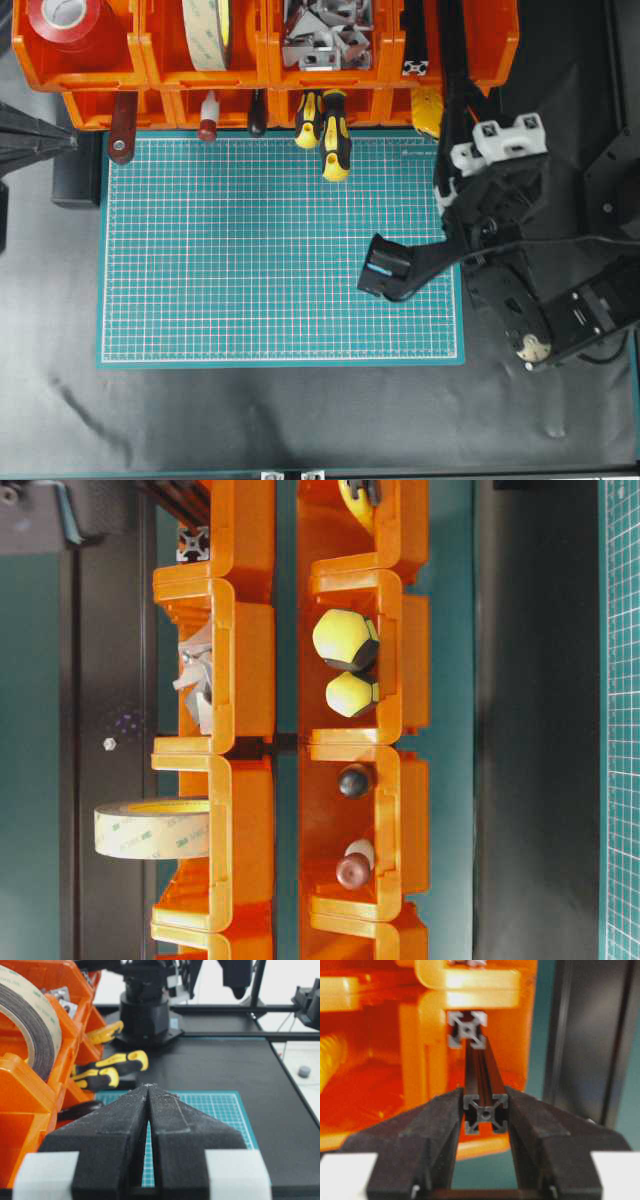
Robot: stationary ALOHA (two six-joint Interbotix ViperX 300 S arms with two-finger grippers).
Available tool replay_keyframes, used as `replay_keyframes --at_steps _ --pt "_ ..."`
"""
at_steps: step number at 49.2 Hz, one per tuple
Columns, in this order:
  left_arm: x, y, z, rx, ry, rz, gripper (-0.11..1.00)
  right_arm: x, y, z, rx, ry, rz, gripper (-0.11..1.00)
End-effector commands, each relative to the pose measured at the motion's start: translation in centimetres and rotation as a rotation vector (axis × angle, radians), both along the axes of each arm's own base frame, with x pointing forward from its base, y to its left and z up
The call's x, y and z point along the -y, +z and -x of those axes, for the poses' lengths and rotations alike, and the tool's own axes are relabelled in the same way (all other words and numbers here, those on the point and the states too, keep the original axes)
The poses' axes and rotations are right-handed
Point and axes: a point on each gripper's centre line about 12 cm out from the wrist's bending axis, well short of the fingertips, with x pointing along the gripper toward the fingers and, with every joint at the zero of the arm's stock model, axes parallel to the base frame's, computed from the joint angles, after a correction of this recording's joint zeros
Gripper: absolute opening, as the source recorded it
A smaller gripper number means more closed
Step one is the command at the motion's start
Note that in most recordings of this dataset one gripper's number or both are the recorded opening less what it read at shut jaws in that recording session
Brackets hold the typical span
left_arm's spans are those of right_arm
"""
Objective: Pick frame from container rack with right arm.
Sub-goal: 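Close the right gripper on the bar and pull it out of the rack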
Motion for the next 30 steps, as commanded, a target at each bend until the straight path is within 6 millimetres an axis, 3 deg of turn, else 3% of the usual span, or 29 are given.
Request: replay_keyframes --at_steps 1,18,30 --pt "0.1 0.8 -0.1 0.021 -0.003 0.002 0.00 -1.1 2.1 0.3 0.053 0.000 0.015 0.25" --pt "0.1 1.4 0.1 0.049 -0.005 0.026 0.00 -10.2 5.6 -0.8 0.186 0.237 0.064 0.25" --pt "0.7 2.6 1.0 0.107 -0.040 0.036 0.00 -17.3 5.7 -2.6 0.130 0.459 -0.037 0.25"
